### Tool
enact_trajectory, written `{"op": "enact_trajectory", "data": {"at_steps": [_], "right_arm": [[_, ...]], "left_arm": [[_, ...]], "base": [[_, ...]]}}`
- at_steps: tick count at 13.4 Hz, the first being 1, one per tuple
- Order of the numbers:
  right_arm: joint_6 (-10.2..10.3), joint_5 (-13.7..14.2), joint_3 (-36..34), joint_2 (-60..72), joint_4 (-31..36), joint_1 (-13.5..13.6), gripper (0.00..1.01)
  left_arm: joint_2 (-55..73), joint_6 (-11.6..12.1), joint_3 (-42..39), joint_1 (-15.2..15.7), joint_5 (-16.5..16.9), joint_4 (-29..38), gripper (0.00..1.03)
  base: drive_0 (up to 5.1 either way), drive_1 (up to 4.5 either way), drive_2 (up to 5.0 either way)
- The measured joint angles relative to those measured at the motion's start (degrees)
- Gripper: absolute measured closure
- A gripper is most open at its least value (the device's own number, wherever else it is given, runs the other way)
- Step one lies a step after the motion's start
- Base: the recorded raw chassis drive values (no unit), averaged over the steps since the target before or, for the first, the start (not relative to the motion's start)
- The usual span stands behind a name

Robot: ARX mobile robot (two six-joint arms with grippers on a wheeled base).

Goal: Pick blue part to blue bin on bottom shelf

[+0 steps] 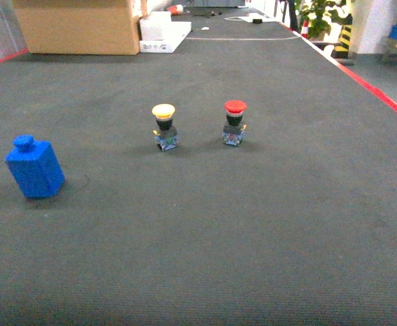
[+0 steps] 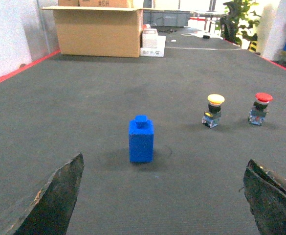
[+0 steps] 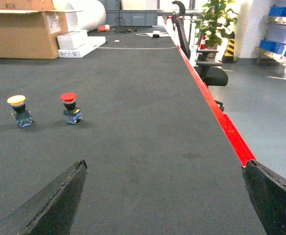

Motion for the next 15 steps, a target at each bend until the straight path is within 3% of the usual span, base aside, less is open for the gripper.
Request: {"op": "enact_trajectory", "data": {"at_steps": [10, 11, 12, 13, 15], "right_arm": [[0.0, 0.04, 0.0, 0.02, -0.22, 0.0, 0.03], [0.04, 0.11, 0.0, 0.02, -0.24, 0.0, 0.03], [0.0, 0.04, 0.0, 0.02, -0.2, -0.02, 0.03], [0.0, 0.04, 0.0, 0.02, -0.22, 0.0, 0.03], [0.0, 0.04, 0.0, 0.02, -0.22, 0.0, 0.03]], "left_arm": [[0.2, -0.31, 0.13, -0.24, -0.76, -1.18, 0.05], [7.21, -3.23, 1.42, -5.22, -10.08, -2.4, 0.05], [30.21, -5.44, 0.33, -7.91, -12.66, 17.79, 0.05], [49.11, -5.6, 2.45, -5.99, -11.37, 34.51, 0.05], [67.01, -5.7, 8.9, -2.71, -9.6, 46.97, 0.05]], "base": [[0.0, 0.0, 0.0], [0.0, 0.0, 0.0], [0.0, 0.0, 0.0], [0.0, 0.0, 0.0], [0.0, 0.0, 0.0]]}}
